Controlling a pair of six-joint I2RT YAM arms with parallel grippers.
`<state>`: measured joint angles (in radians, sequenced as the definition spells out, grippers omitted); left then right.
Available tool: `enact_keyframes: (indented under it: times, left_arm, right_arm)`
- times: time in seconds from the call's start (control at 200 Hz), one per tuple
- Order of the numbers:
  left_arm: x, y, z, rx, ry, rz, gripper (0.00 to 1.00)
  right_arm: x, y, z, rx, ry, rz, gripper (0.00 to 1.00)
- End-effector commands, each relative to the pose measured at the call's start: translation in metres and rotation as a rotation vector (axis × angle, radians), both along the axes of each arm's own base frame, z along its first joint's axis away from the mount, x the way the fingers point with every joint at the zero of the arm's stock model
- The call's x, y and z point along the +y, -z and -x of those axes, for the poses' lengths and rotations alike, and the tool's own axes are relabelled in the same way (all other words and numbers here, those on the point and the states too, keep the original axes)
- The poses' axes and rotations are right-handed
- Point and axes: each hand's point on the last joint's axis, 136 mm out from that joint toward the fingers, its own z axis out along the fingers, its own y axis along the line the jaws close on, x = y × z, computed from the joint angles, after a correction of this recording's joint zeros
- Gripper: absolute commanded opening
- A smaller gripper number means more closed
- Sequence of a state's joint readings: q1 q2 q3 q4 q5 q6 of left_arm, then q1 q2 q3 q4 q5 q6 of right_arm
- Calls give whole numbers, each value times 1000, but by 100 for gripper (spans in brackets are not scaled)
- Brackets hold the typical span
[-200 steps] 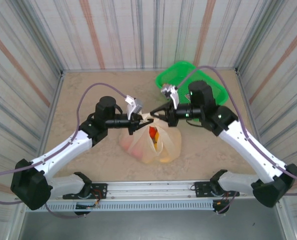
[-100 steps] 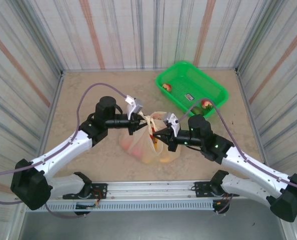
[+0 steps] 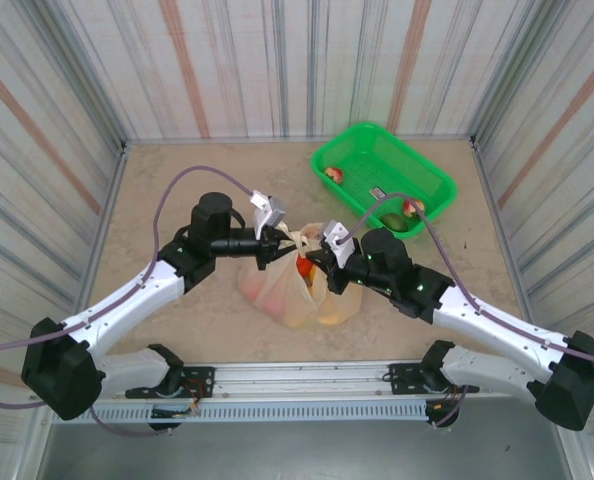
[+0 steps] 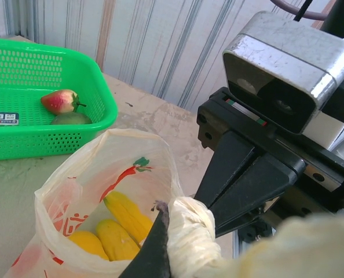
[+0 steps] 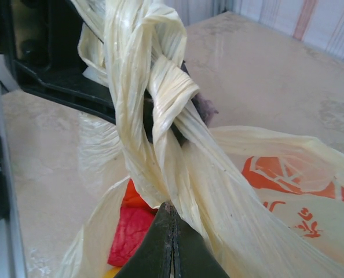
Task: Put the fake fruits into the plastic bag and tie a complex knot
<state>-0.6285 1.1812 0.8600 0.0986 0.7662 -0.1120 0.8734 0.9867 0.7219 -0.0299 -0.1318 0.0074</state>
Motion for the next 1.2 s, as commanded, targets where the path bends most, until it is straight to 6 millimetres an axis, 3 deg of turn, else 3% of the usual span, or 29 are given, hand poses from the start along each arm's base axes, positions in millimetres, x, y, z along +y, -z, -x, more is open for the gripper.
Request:
enact_keyframes:
  times: [0.0,0.22,0.376,0.606,0.942,1.192]
  left_arm:
    - [-3,-5,4,-11,19,-10,9]
    - [7,0,-5,-38,-119,-188,34]
    - [17,-9,-9,-59,-168,-216,38]
    - [17,-11,-2,-50,-140,-211,43]
    - [22,-21,4,-69,-125,-193,60]
    - [14,-17,-7,-50,-127,-171,65]
  right_arm:
    - [-1,-2,-13,-48,59,46,0]
    - [-1,-4,-13,-56,61,31,0]
    - [-2,-5,-13,-58,64,15,0]
    - [-4,-6,-13,-47,63,2,0]
    - [-3,-5,-10,-26,40,-3,0]
    - [8,-6,-7,-9,5,-7,0]
